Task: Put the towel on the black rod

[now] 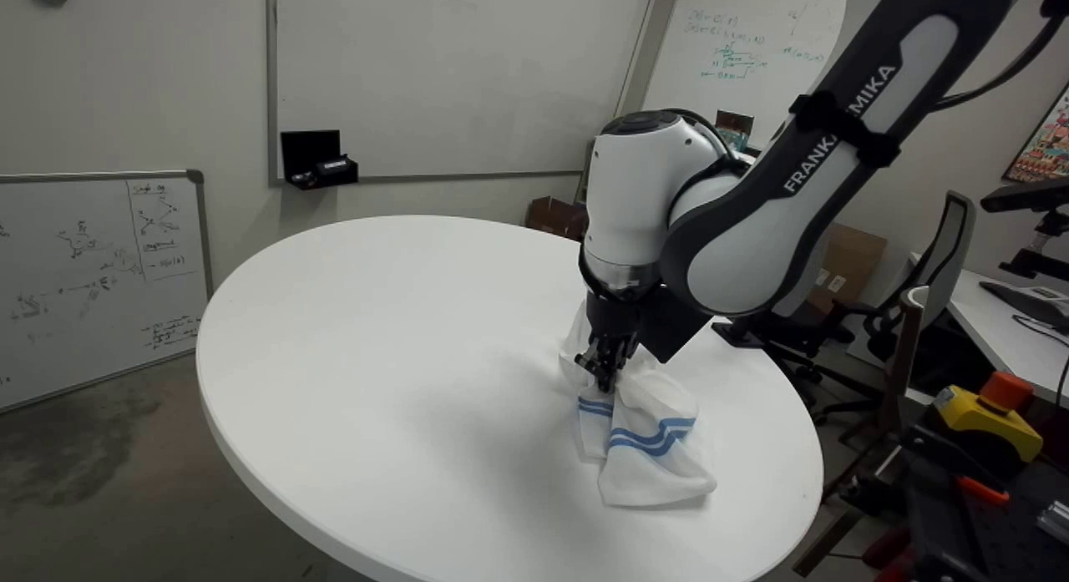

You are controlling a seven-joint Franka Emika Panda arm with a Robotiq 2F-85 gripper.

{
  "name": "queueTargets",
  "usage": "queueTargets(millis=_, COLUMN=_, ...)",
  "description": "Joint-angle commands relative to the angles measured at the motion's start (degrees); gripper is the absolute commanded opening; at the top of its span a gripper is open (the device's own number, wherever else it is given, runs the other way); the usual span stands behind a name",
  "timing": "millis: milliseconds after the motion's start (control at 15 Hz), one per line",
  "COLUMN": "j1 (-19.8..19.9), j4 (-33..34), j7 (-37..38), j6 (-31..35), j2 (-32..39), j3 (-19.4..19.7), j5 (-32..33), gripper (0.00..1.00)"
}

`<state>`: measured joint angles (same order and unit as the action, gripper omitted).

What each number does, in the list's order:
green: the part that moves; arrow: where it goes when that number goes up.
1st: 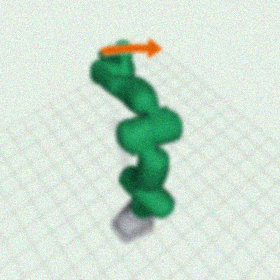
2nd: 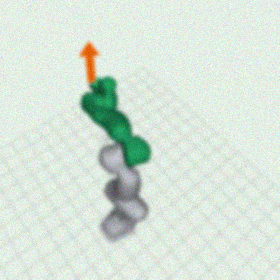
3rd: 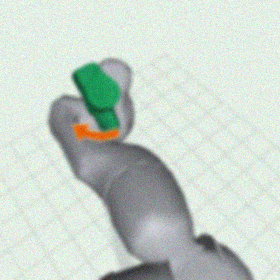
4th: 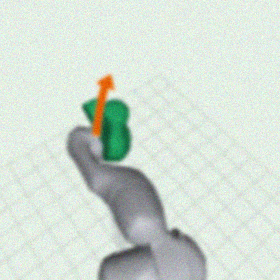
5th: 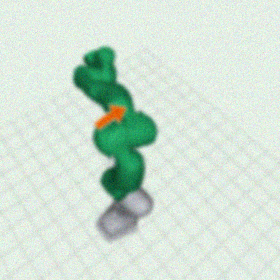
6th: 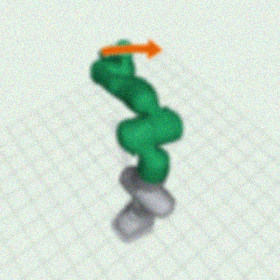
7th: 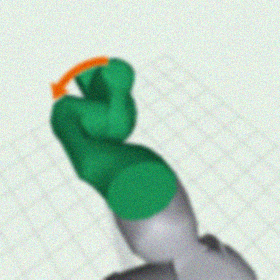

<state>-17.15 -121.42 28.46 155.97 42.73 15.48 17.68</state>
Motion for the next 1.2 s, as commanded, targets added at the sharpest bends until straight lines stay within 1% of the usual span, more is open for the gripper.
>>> queueTargets(millis=0, j1=-0.09, j4=0.1, j7=-1.38, j6=-0.41, j2=-1.23, j3=0.57, j5=-1.76, gripper=0.0)
queueTargets(millis=67, j1=-0.21, j4=-0.3, j7=-1.38, j6=-0.22, j2=-2.0, j3=0.82, j5=-1.78, gripper=0.02)
queueTargets(millis=333, j1=-0.5, j4=-2.37, j7=-1.95, j6=0.75, j2=-7.68, j3=1.73, j5=-0.84, gripper=0.02)
queueTargets(millis=533, j1=-0.94, j4=-4.51, j7=-2.57, j6=-0.41, j2=-13.63, j3=2.06, j5=0.77, gripper=0.02)
queueTargets(millis=733, j1=-0.26, j4=-7.81, j7=-3.97, j6=-1.81, j2=-20.21, j3=1.3, j5=2.58, gripper=0.02)
queueTargets(millis=867, j1=-0.24, j4=-10.53, j7=-3.72, j6=-2.43, j2=-24.87, j3=1.54, j5=4.97, gripper=0.02)
queueTargets(millis=1067, j1=0.2, j4=-15.34, j7=-1.69, j6=-2.27, j2=-33.46, j3=1.64, j5=11.13, gripper=0.02)
queueTargets(millis=1133, j1=0.87, j4=-16.38, j7=-1.11, j6=-2.41, j2=-35.9, j3=1.15, j5=13.22, gripper=0.02)
